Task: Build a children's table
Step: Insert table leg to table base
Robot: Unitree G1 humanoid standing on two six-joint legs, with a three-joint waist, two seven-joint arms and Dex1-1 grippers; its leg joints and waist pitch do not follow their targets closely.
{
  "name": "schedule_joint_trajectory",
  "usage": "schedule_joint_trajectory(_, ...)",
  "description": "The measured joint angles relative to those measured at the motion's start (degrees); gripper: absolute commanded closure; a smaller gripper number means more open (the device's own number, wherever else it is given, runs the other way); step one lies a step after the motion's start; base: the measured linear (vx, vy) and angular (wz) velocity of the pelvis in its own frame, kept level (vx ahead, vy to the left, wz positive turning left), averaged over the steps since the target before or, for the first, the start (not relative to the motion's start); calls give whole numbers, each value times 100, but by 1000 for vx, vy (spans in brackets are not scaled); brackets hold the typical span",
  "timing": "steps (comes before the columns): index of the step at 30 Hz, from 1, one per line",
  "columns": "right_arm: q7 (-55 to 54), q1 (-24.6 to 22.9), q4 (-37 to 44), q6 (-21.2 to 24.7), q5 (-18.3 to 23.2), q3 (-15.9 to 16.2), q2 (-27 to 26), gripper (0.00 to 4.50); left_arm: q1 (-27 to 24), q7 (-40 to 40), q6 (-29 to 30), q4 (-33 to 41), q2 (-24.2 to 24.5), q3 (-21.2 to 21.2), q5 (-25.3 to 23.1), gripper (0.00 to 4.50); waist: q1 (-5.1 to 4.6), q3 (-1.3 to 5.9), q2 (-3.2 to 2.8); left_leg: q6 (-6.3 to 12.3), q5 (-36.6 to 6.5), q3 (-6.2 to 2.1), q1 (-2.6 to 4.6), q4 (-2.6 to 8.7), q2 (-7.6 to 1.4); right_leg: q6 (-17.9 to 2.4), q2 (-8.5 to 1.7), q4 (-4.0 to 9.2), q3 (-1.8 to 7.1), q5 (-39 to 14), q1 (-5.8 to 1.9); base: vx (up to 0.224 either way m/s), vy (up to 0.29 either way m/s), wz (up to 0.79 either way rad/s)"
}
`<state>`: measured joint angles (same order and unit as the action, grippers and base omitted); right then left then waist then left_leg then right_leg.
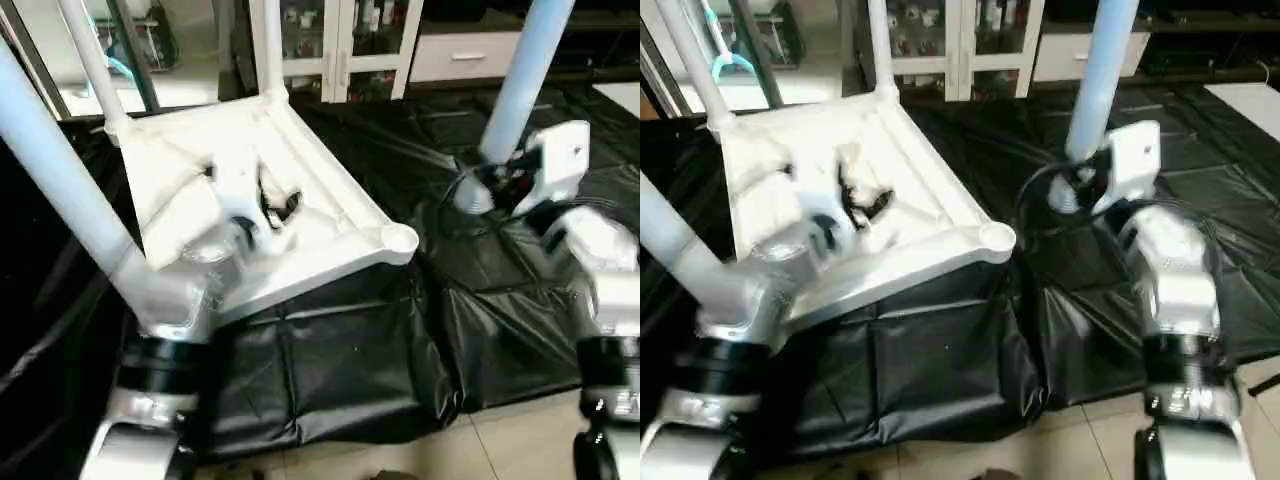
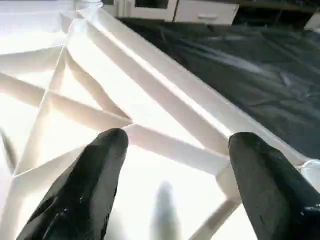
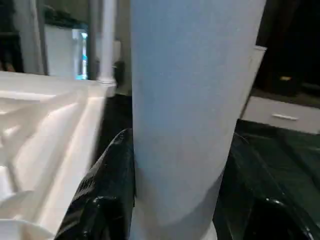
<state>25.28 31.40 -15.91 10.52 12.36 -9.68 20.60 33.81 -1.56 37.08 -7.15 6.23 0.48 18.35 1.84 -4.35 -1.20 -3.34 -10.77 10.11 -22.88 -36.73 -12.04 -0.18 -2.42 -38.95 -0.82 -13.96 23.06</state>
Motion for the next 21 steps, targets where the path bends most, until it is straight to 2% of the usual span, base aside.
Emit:
schedule_joint_trajectory(2, -126, -13, 239, 32, 149, -13, -111, 264, -9, 36, -165, 60, -81, 68, -3, 90, 0, 1, -28, 6, 3, 0, 0, 0, 10, 1, -12, 2, 2, 1, -1, 0, 0, 0)
schedule_joint_trajectory(5, -366, -45, 683, 321, 307, -170, -177, 264, -177, 13, -381, 228, -78, 183, 6, 90, 1, 15, -76, 18, 7, -9, -1, -2, 11, 2, -26, 18, 0, 10, -14, 0, 0, 0)
schedule_joint_trajectory(6, -516, -117, 880, 431, 310, -250, -198, 264, -299, 6, -432, 320, -80, 231, 9, 90, 4, 21, -115, 26, 6, -16, -4, -7, 17, 3, -35, 26, -8, 11, -25, 0, 0, 0)
schedule_joint_trajectory(9, -600, -531, 1484, 866, 512, -348, -252, 264, -701, 82, -404, 514, -171, 429, 115, 90, -9, 44, -313, 48, -11, -23, 7, -8, 34, 22, -54, 103, -17, 48, -80, 0, 0, 0)
schedule_joint_trajectory(10, -607, -685, 1560, 908, 536, -347, -286, 264, -749, 157, -410, 556, -199, 417, 61, 90, -8, 47, -327, 42, -12, -18, 13, 5, 48, 25, -68, 101, -15, 50, -80, 0, 0, 0)
schedule_joint_trajectory(14, -767, -985, 1586, 985, 413, -190, -418, 264, -928, 374, -197, 829, -233, 245, -155, 90, -29, 40, -373, 63, 3, -19, 15, 4, 74, 37, -91, 104, -13, 73, -84, 0, 0, 0)
schedule_joint_trajectory(19, -927, -980, 1984, 1221, 308, 82, -504, 264, -958, 271, -423, 1206, 137, 80, -476, 90, -134, 22, -334, 61, 6, -35, 20, 11, 99, 58, -97, 108, -2, 105, -81, 0, 0, 0)
schedule_joint_trajectory(21, -907, -984, 2035, 1209, 290, 194, -611, 264, -1020, 228, -493, 1309, 287, 84, -585, 90, -170, 18, -270, 61, 6, -34, 28, 21, 105, 63, -100, 106, 3, 107, -81, 0, 0, 0)
